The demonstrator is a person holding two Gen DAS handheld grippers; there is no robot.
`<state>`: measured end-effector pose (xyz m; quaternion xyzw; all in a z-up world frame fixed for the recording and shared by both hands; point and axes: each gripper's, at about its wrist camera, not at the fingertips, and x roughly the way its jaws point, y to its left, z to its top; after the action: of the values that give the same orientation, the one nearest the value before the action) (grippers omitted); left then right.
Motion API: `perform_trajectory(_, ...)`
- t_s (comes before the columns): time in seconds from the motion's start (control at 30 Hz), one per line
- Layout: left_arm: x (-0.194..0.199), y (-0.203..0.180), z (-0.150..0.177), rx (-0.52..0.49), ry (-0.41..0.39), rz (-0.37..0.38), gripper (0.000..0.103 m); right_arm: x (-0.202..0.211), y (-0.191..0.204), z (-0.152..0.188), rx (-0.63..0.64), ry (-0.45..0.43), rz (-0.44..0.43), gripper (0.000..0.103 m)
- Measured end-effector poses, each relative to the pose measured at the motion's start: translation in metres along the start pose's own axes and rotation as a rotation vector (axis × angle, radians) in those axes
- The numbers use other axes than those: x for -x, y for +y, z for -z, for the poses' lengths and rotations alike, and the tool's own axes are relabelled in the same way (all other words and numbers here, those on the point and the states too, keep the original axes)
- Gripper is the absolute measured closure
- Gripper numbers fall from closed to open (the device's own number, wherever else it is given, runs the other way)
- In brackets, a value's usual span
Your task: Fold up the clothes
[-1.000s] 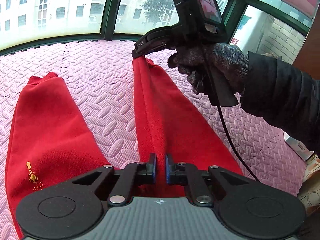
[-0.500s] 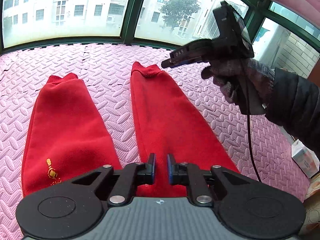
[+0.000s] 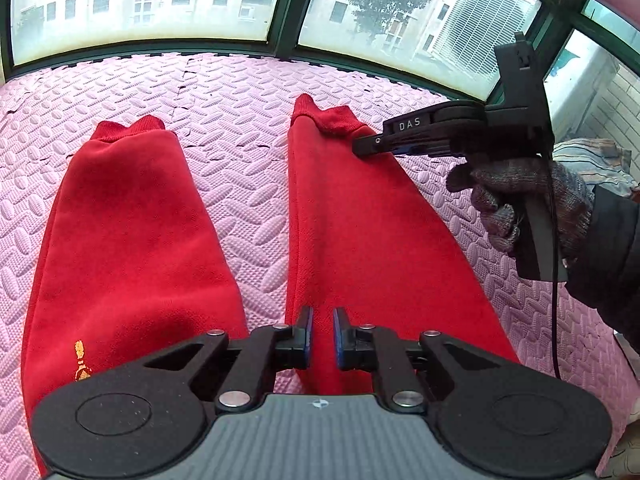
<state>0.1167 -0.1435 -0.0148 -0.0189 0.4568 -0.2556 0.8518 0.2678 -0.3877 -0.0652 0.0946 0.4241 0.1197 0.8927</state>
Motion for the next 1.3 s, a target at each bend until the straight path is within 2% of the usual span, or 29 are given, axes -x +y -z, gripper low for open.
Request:
perform_trajectory(0.03, 0.000, -0.001, 0.000, -0.003, -0.001, 0.003, 0.090, 0.002, 0.000, 0.001, 0.011, -0.002, 0.023, 0.095)
perform_trajectory(0.27, -0.005, -0.006, -0.001, -0.017, -0.019, 0.042, 0.090, 0.017, 0.004, 0.006, 0.085, -0.017, 0.187, 0.095)
perform_trajectory(0.37, -0.008, -0.008, -0.001, -0.022, -0.021, 0.057, 0.090, 0.023, 0.005, 0.009, 0.116, -0.023, 0.257, 0.092)
perform_trajectory(0.43, 0.005, -0.007, 0.001, -0.027, -0.036, 0.072, 0.090, 0.027, 0.006, 0.010, 0.138, -0.028, 0.303, 0.087)
perform_trajectory(0.5, 0.021, -0.003, 0.005, -0.024, -0.051, 0.080, 0.089, 0.035, 0.016, 0.009, 0.185, -0.056, 0.314, 0.085)
perform_trajectory(0.6, 0.049, 0.010, 0.013, -0.007, -0.071, 0.080, 0.089, 0.043, 0.034, 0.005, 0.255, -0.060, 0.269, 0.084)
perform_trajectory(0.7, 0.071, 0.023, 0.024, 0.015, -0.089, 0.055, 0.089, 0.043, 0.069, 0.001, 0.333, -0.009, 0.118, 0.084)
perform_trajectory(0.8, 0.079, 0.038, 0.035, 0.052, -0.084, 0.015, 0.089, 0.030, 0.097, 0.000, 0.337, 0.066, -0.031, 0.084)
perform_trajectory(0.93, 0.083, 0.062, 0.047, 0.122, -0.068, -0.034, 0.089, 0.006, 0.133, -0.005, 0.308, 0.107, -0.151, 0.084)
perform_trajectory(1.07, 0.085, 0.078, 0.054, 0.156, -0.058, -0.051, 0.089, -0.023, 0.163, -0.010, 0.310, 0.149, -0.214, 0.084)
perform_trajectory(1.3, 0.085, 0.091, 0.065, 0.184, -0.044, -0.058, 0.089, -0.066, 0.179, -0.014, 0.271, 0.165, -0.195, 0.083)
